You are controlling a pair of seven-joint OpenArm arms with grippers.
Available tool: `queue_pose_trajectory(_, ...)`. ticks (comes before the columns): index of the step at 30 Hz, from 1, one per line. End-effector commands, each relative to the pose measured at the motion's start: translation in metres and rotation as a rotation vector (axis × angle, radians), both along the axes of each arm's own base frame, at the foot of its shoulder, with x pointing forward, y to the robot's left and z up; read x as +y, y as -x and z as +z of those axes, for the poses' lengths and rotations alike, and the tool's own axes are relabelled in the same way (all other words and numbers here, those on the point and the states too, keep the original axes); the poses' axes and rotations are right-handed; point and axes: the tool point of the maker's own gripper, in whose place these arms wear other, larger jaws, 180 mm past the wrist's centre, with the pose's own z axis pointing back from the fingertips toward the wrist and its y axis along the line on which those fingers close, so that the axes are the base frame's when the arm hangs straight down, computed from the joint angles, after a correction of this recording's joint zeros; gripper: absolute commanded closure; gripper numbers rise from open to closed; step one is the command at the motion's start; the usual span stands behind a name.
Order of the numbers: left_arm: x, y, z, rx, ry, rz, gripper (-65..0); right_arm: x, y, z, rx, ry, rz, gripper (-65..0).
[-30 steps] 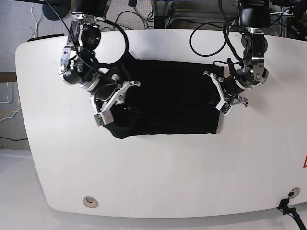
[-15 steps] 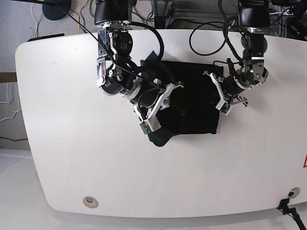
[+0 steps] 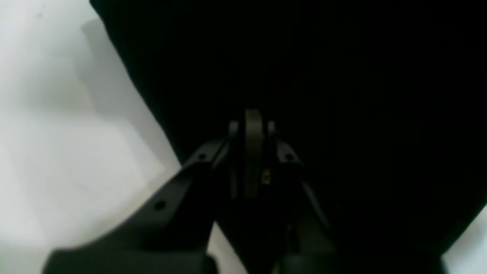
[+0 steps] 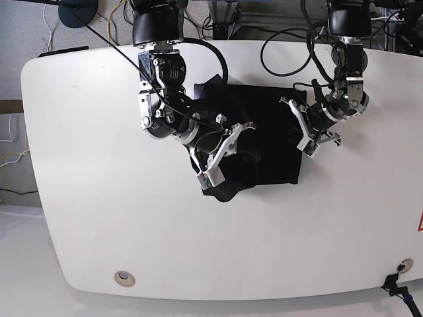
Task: Fold the T-shirt properly
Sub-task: 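Fold the held end with the right gripper over onto the bundle, then grasp the folded bundle with both grippers and flip it over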
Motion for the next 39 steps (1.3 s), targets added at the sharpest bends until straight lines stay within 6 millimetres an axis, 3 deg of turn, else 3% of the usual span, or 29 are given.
queue_pose_trajectory(1, 0.0, 0.004, -0.004, 0.025, -0.03, -0.017, -6.0, 0.008, -0.006, 0.019, -0.054, -0.04, 0.008, -14.6)
queue_pose_trajectory(3, 0.0, 0.003, -0.004, 0.024, -0.029, -0.017, -10.9, 0.027, 0.003, 0.021, -0.07, -0.021, 0.076, -29.0)
queue_pose_trajectory(6, 0.0, 0.003, -0.003, 0.021, -0.03, -0.017, -12.1, 0.061, 0.016, 0.029, -0.147, 0.056, 0.203, -47.3)
queue_pose_trajectory(7, 0.0, 0.003, -0.003, 0.021, -0.03, -0.017, -12.1, 0.071, 0.023, 0.029, -0.169, 0.085, 0.242, -49.8)
queue_pose_trajectory(11, 0.0, -0.001, 0.004, -0.002, -0.035, -0.02, -12.1, 0.07, 0.008, 0.058, -0.271, 0.098, 0.233, -49.7)
queue_pose_trajectory(18, 0.023, -0.02, 0.053, -0.15, -0.095, -0.003, -12.1, 0.044, -0.026, 0.081, -0.328, 0.111, 0.147, -49.4)
queue_pose_trajectory(20, 0.033, -0.026, 0.066, -0.188, -0.103, 0.025, -12.1, 0.026, -0.035, 0.076, -0.321, 0.132, 0.106, -49.4)
queue_pose_trajectory(25, 0.071, -0.046, 0.111, -0.313, -0.127, 0.138, -12.1, -0.049, -0.064, 0.054, -0.332, 0.333, -0.015, -49.2)
queue_pose_trajectory(26, 0.079, -0.049, 0.116, -0.326, -0.13, 0.159, -12.1, -0.064, -0.068, 0.05, -0.336, 0.375, -0.036, -48.3)
queue_pose_trajectory(28, 0.092, -0.052, 0.124, -0.345, -0.134, 0.196, -12.1, -0.094, -0.074, 0.043, -0.334, 0.455, -0.066, -40.0)
queue_pose_trajectory(33, 0.096, -0.052, 0.123, -0.344, -0.138, 0.207, -12.1, -0.139, -0.065, 0.018, -0.294, 0.574, -0.075, -1.8)
queue_pose_trajectory(36, 0.097, -0.05, 0.122, -0.338, -0.14, 0.208, -12.1, -0.15, -0.049, 0.002, -0.251, 0.591, -0.083, 0.0)
queue_pose_trajectory(39, 0.099, -0.045, 0.117, -0.324, -0.15, 0.205, -12.1, -0.148, -0.028, -0.007, -0.23, 0.58, -0.076, 0.0)
